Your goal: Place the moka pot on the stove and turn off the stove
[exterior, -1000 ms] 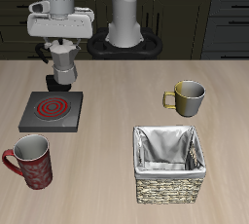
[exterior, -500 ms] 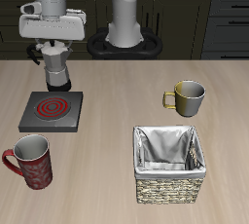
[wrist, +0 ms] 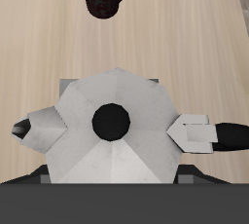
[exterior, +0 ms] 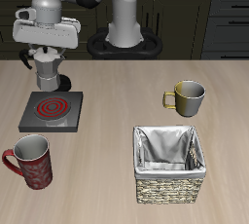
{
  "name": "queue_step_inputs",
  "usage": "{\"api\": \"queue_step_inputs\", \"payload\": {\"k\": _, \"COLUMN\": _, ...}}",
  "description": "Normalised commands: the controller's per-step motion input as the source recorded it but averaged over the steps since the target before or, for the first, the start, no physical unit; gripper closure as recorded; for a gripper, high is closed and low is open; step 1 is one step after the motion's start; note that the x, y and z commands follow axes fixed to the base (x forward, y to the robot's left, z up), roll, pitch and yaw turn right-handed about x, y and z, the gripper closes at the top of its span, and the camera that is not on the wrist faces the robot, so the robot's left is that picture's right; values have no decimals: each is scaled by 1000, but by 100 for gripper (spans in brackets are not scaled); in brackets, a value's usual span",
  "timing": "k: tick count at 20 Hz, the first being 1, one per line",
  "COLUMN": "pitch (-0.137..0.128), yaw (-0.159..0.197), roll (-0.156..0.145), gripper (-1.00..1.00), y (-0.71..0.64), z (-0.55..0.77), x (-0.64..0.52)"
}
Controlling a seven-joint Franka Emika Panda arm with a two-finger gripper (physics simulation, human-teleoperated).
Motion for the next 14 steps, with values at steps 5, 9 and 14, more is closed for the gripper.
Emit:
{"api": "queue_step_inputs", "payload": {"k": 5, "pitch": -1, "yaw": -4, "roll": -13, "gripper": 100, "y": -27, "z": -85, "x": 11}}
{"api": "queue_step_inputs", "payload": {"k": 9, "pitch": 19, "yaw": -18, "roll": -28, "gripper": 100, "y": -77, "z": -245, "x": 82}}
{"api": "queue_step_inputs", "payload": {"k": 14, "pitch": 7, "yaw": -15, "roll": -3, "gripper": 100, "y": 37, "z": -100, "x": 54}}
